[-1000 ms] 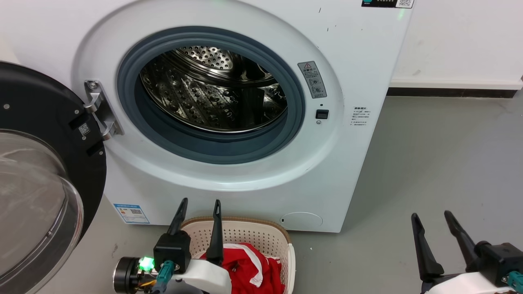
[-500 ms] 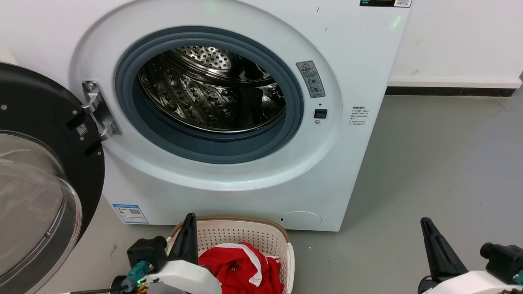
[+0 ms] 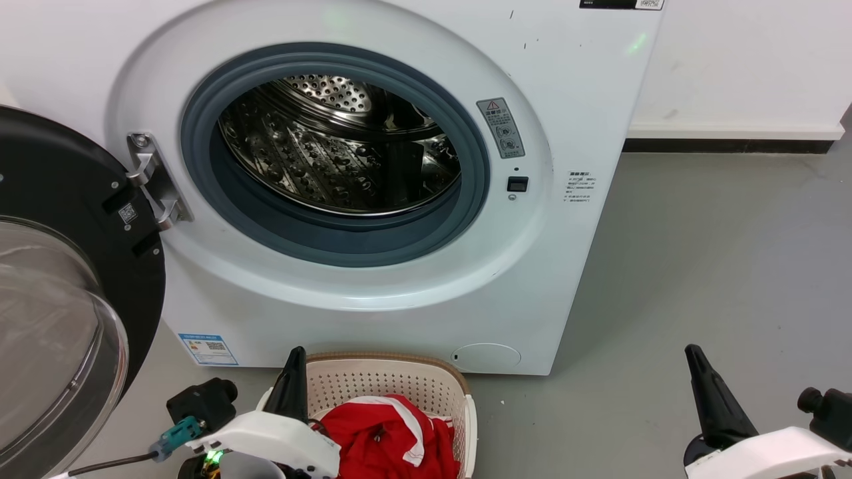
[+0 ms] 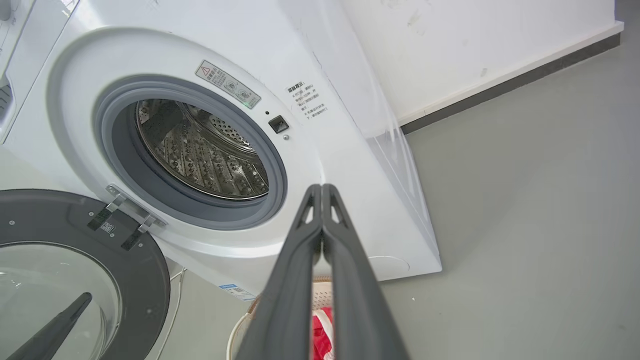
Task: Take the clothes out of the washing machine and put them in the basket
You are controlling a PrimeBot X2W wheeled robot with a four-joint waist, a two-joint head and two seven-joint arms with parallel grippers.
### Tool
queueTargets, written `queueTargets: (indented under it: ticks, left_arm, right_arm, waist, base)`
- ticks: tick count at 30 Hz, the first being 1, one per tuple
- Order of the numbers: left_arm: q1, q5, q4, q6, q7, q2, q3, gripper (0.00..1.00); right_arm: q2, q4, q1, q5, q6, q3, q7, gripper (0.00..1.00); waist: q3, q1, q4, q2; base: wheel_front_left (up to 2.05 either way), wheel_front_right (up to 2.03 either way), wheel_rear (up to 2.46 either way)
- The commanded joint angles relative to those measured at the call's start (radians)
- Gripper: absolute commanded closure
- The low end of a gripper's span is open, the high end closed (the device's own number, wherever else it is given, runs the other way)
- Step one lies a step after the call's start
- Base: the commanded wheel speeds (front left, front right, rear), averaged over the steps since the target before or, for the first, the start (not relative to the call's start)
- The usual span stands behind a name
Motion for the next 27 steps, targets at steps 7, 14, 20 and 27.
queueTargets:
  ticks: [7,14,20,27]
  left_arm:
    - [-0.037,-0.149,0.004,-0.035,0.023,0.000,0.039,1.00]
    - [-0.041,-0.246,0.009,-0.058,0.039,-0.001,0.064,1.00]
    - [-0.045,-0.324,0.015,-0.075,0.053,-0.003,0.086,1.00]
    - [-0.050,-0.396,0.021,-0.092,0.066,-0.005,0.106,1.00]
  right_arm:
    - [-0.014,0.029,-0.056,0.154,0.000,-0.003,0.005,1.00]
    - [-0.016,0.054,-0.076,0.254,0.000,-0.005,0.008,1.00]
    - [-0.018,0.076,-0.092,0.333,0.000,-0.008,0.013,1.00]
    - [-0.018,0.096,-0.106,0.407,0.000,-0.012,0.015,1.00]
  waist:
    - [0.001,0.0000,-0.006,0.0000]
    - [0.003,0.0000,-0.010,0.0000]
    - [0.004,0.0000,-0.014,0.0000]
    - [0.005,0.0000,-0.018,0.0000]
  base:
    - [0.00,0.00,0.00]
    - [0.00,0.00,0.00]
    - [0.00,0.00,0.00]
    - [0.00,0.00,0.00]
